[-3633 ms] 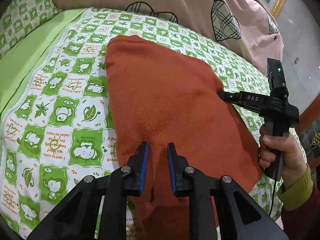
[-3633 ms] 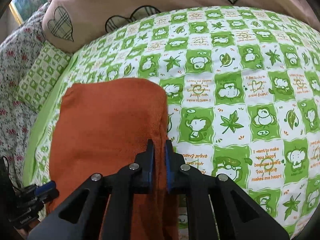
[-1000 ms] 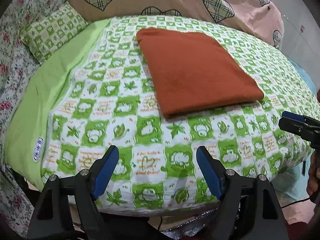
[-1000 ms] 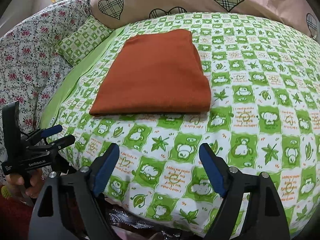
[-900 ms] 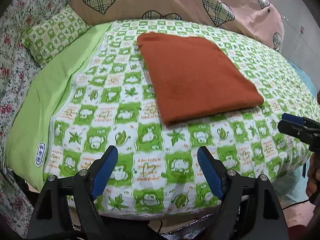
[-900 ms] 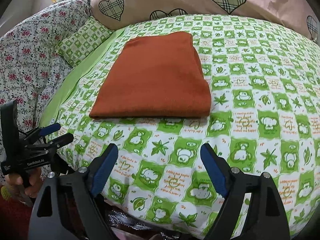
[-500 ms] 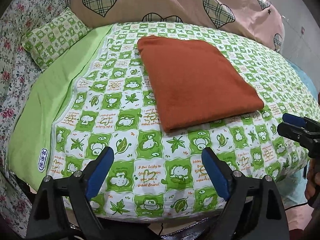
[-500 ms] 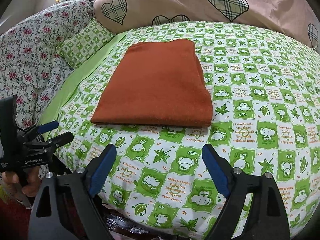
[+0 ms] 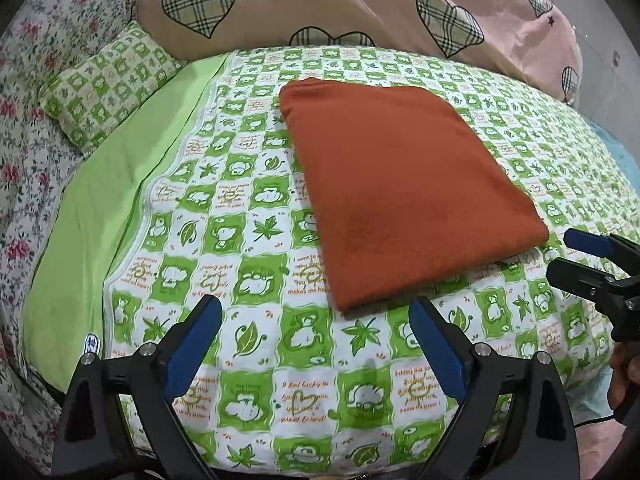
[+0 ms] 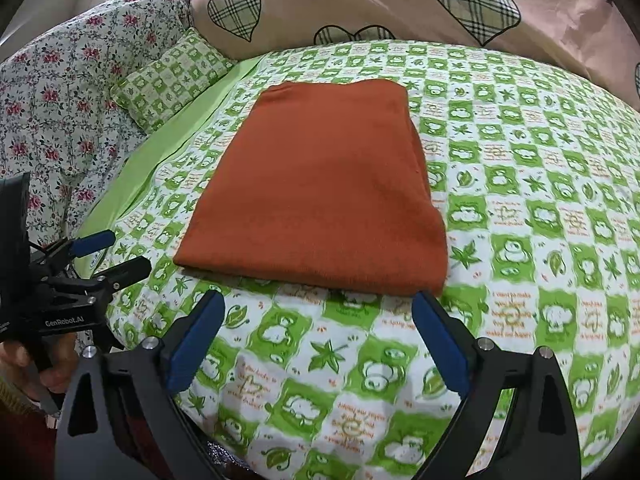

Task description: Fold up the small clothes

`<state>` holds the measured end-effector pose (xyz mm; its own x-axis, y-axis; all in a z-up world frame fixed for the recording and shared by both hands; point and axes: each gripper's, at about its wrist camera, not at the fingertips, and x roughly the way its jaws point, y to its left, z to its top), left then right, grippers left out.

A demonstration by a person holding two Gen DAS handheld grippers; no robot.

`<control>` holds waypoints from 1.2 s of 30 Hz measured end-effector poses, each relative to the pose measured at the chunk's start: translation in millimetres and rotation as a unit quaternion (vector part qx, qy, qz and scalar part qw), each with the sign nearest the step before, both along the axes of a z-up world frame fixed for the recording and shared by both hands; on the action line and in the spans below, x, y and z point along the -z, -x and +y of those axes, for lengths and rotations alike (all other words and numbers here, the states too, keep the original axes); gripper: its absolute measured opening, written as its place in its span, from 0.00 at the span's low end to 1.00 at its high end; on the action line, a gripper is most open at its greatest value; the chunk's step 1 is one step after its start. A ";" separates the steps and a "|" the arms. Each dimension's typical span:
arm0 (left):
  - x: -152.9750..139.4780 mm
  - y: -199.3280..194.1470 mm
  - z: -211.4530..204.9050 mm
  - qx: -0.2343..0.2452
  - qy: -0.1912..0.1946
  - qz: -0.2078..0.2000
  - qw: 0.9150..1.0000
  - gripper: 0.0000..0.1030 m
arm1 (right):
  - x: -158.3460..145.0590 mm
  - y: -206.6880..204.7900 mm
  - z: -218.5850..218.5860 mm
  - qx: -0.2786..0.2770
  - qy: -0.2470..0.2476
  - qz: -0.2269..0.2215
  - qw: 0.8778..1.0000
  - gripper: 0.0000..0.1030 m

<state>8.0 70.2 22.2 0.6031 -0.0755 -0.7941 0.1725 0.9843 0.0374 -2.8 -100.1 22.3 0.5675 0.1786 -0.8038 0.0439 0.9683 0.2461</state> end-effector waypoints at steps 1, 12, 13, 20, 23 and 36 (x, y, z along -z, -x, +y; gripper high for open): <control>0.6 -0.5 -1.7 0.000 -0.001 -0.001 1.000 0.92 | 0.8 -2.3 -0.1 -0.002 -0.001 0.001 1.000 0.92; 3.8 -20.6 -11.7 -0.006 -0.021 0.005 1.000 0.93 | 0.6 -21.2 -15.5 -0.003 -0.007 0.002 1.000 0.92; 3.5 -22.0 -12.4 -0.007 -0.022 0.003 1.000 0.93 | 0.4 -22.9 -16.6 -0.003 -0.007 0.002 1.000 0.92; 3.7 -36.7 -13.7 -0.008 -0.021 0.009 1.000 0.93 | 0.2 -35.4 -17.3 -0.010 -0.005 0.004 1.000 0.92; 2.3 -43.0 -13.3 -0.013 -0.017 0.009 1.000 0.93 | -0.4 -40.4 -16.6 -0.015 -0.002 0.004 1.000 0.93; -1.2 -63.2 -21.4 -0.015 -0.026 0.002 1.000 0.93 | 3.4 -61.8 -23.1 -0.028 -0.004 0.008 1.000 0.93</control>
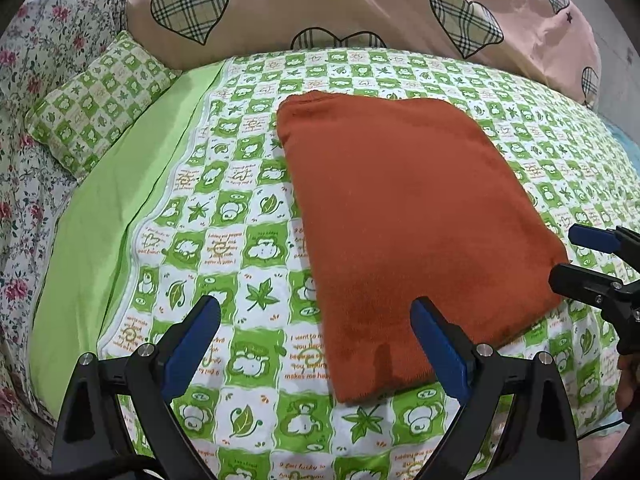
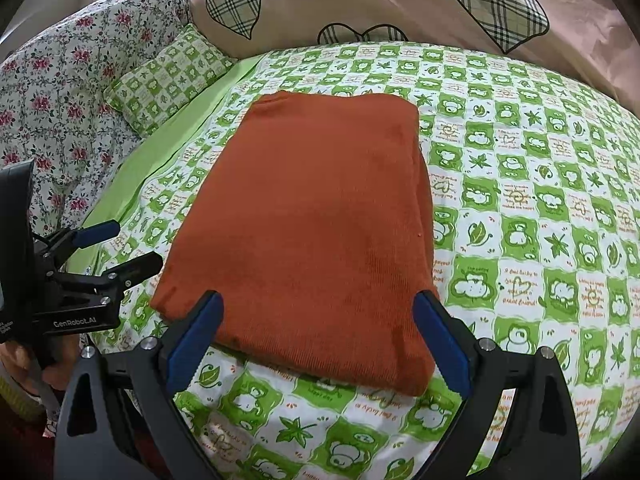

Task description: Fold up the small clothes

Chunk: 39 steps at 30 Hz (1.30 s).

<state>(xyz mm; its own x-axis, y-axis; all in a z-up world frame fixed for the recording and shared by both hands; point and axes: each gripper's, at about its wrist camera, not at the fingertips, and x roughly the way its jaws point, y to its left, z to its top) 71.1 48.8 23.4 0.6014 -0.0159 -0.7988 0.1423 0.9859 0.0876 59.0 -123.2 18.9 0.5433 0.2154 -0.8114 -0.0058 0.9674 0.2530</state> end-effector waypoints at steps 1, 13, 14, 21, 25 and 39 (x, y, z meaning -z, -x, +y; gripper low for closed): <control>0.1 -1.8 -0.6 0.001 -0.001 0.000 1.000 0.93 | 0.9 -2.4 -1.1 -0.002 -0.001 0.002 1.000 0.93; 1.4 -12.2 -6.7 0.004 -0.001 0.002 1.000 0.94 | 2.7 -14.7 -8.4 -0.005 -0.006 0.004 1.000 0.93; 1.6 -12.3 -7.0 0.004 -0.001 0.002 1.000 0.94 | 2.4 -15.0 -8.0 -0.004 -0.006 0.003 1.000 0.93; 2.2 -14.7 -8.0 0.008 -0.003 0.006 1.000 0.94 | 0.5 -18.4 -7.4 -0.010 -0.005 0.003 1.000 0.93; 1.0 -15.8 -8.6 0.014 -0.006 0.006 1.000 0.94 | -0.5 -21.1 -6.5 -0.016 -0.001 0.002 1.000 0.93; -0.6 -22.5 -12.5 0.019 0.002 0.009 1.000 0.94 | -1.9 -24.7 -8.8 -0.019 -0.001 0.000 1.000 0.93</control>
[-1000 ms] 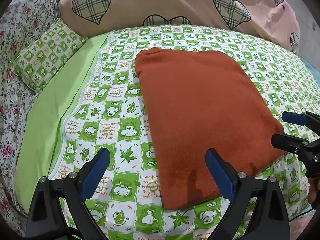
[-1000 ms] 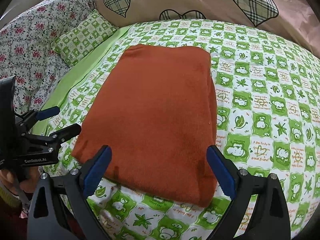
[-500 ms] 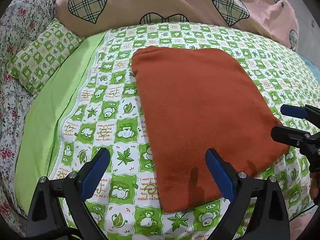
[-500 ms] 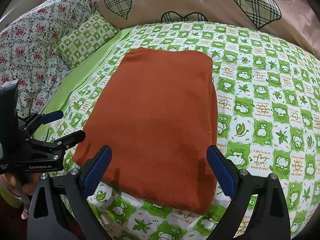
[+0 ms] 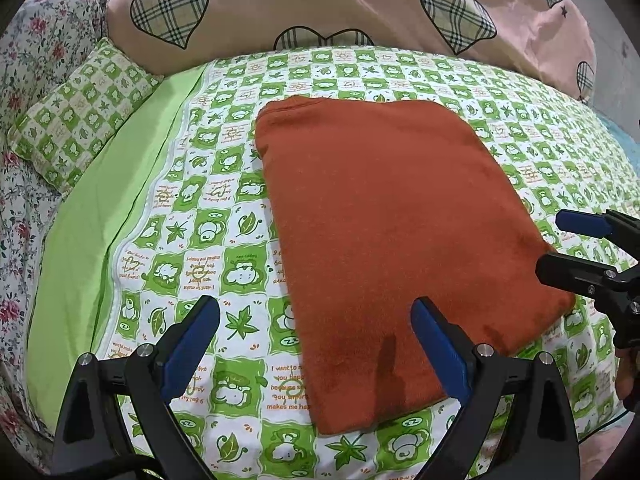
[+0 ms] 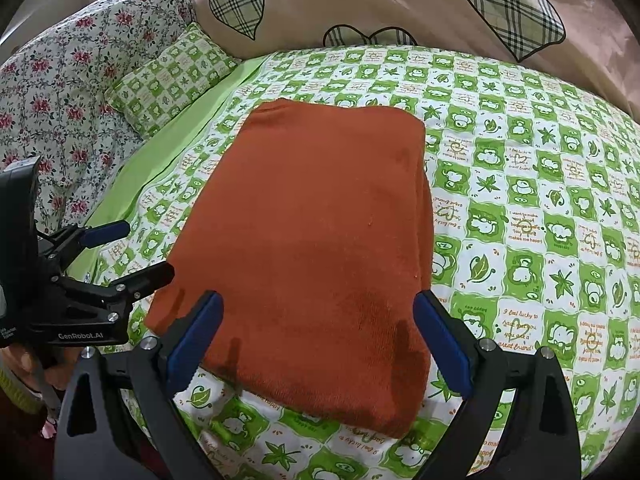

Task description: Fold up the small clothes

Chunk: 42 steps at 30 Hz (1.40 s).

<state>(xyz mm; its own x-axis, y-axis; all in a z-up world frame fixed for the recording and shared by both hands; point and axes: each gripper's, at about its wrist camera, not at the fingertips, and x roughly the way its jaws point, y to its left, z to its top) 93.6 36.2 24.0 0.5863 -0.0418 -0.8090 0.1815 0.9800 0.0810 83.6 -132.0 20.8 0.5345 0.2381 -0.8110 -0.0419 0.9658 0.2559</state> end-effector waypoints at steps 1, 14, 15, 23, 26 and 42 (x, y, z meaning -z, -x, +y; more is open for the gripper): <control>-0.2 -0.1 -0.5 0.000 0.000 0.000 1.000 0.94 | -0.2 0.3 0.3 0.000 0.000 -0.001 1.000 0.93; -0.4 -5.9 1.5 0.002 -0.002 0.002 1.000 0.94 | 1.7 -4.4 -0.3 -0.008 -0.002 -0.003 1.000 0.93; -0.2 -6.3 1.8 0.001 -0.002 0.002 1.000 0.94 | 2.0 -5.0 0.0 -0.008 -0.002 -0.003 1.000 0.93; -0.2 -8.9 0.4 0.004 -0.003 0.004 1.000 0.94 | 4.0 -9.8 -1.4 -0.013 -0.002 0.000 1.000 0.93; -0.2 -8.7 0.4 0.004 -0.002 0.003 1.000 0.94 | 3.3 -10.5 -1.7 -0.013 -0.001 -0.001 1.000 0.93; -2.1 -11.1 -4.8 0.009 0.001 0.003 1.000 0.94 | 1.2 -10.8 -6.7 -0.009 -0.003 -0.002 1.000 0.93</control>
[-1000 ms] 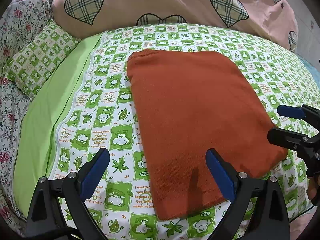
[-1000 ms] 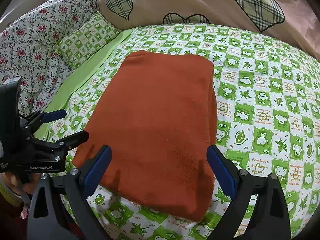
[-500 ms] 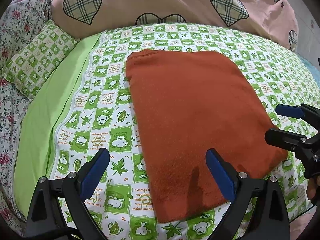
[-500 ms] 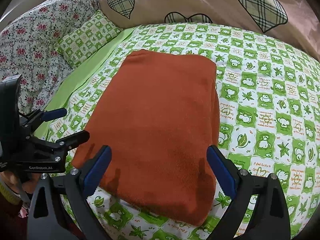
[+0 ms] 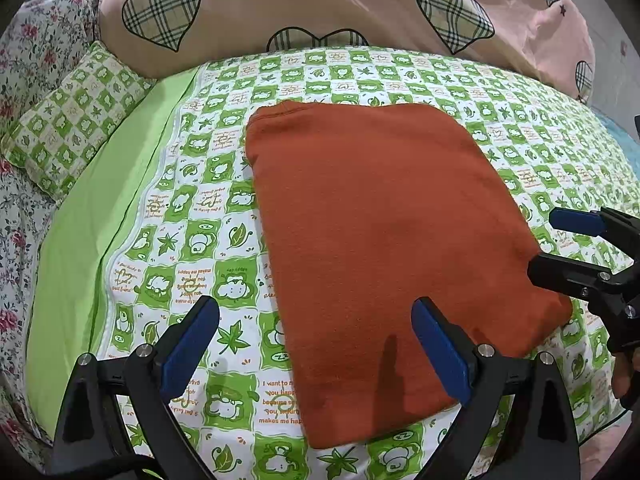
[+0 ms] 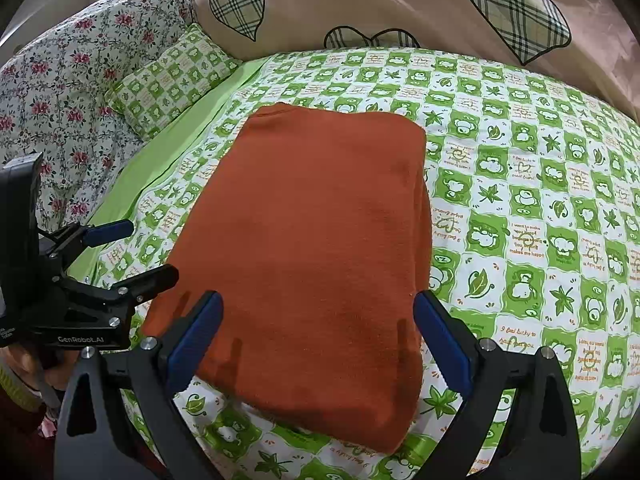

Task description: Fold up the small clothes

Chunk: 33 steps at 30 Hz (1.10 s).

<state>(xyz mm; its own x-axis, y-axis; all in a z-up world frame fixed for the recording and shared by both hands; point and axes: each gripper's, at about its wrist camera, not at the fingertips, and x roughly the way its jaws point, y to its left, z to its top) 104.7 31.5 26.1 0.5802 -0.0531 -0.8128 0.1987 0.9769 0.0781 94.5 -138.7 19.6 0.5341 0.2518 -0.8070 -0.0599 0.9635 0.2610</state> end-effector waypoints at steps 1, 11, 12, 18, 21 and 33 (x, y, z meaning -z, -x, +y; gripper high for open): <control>-0.1 -0.1 0.0 0.000 0.000 0.000 1.000 0.94 | 0.3 0.1 -0.2 0.000 0.000 0.000 1.000 0.93; -1.2 -3.8 -0.4 0.000 0.003 -0.002 1.000 0.94 | -0.5 -3.7 -4.9 0.002 -0.004 -0.002 1.000 0.93; -1.2 -4.1 -0.3 0.000 0.003 -0.002 1.000 0.94 | -0.2 -4.1 -5.7 0.003 -0.007 -0.002 1.000 0.93; -1.0 -6.8 0.4 -0.001 0.005 -0.001 1.000 0.94 | 0.1 -5.5 -6.2 0.006 -0.007 -0.002 1.000 0.93; -0.8 -8.6 1.7 -0.003 0.005 -0.001 1.000 0.94 | 0.6 -6.0 -6.6 0.006 -0.007 -0.002 1.000 0.93; -1.4 -10.5 2.8 -0.005 0.006 -0.003 1.000 0.94 | 0.4 -12.1 -7.2 0.006 -0.006 -0.005 1.000 0.93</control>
<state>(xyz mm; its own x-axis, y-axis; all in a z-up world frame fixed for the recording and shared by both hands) 115.2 34.3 27.4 0.5863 -0.0571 -0.8081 0.1884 0.9798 0.0675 106.6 -146.0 19.2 0.5456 0.2543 -0.7986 -0.0503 0.9611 0.2716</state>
